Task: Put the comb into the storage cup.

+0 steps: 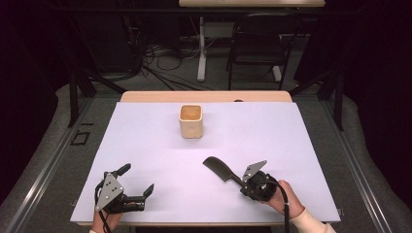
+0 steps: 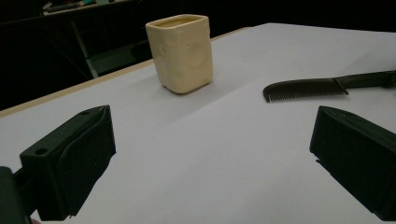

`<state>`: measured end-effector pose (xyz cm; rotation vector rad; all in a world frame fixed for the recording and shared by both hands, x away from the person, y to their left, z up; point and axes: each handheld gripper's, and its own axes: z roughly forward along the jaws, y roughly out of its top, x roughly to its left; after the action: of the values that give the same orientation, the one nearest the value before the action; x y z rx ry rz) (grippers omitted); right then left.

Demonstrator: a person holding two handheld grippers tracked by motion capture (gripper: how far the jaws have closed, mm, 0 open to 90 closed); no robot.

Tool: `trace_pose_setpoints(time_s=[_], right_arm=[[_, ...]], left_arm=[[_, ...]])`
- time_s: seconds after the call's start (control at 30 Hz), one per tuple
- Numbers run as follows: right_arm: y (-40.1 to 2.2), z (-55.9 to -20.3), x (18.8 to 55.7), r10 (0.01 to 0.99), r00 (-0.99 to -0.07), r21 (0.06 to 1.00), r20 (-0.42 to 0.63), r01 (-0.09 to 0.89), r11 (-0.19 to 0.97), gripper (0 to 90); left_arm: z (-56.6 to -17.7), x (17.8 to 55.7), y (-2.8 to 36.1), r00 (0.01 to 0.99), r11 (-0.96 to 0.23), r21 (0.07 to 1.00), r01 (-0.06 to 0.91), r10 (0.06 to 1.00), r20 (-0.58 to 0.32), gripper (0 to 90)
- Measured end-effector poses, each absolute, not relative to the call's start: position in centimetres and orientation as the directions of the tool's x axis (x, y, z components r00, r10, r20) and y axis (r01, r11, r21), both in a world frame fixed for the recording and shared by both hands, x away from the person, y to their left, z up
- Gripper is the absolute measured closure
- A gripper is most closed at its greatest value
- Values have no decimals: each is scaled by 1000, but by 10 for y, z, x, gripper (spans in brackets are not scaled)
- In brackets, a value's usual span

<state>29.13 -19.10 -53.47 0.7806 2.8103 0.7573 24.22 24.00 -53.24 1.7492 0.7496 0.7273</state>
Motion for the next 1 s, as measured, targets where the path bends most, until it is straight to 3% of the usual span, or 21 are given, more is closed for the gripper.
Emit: trace_pose_setpoints(time_s=[0.83,1.0], right_arm=[[-201,-536,301,557,-830,478,-16,483,733,895],[-201,-535,301,555,-831,473,-14,484,736,855]], left_arm=[[-533,243,240,615,-252,956,148,781,111,1],[-533,243,240,614,-253,956,148,781,112,1]])
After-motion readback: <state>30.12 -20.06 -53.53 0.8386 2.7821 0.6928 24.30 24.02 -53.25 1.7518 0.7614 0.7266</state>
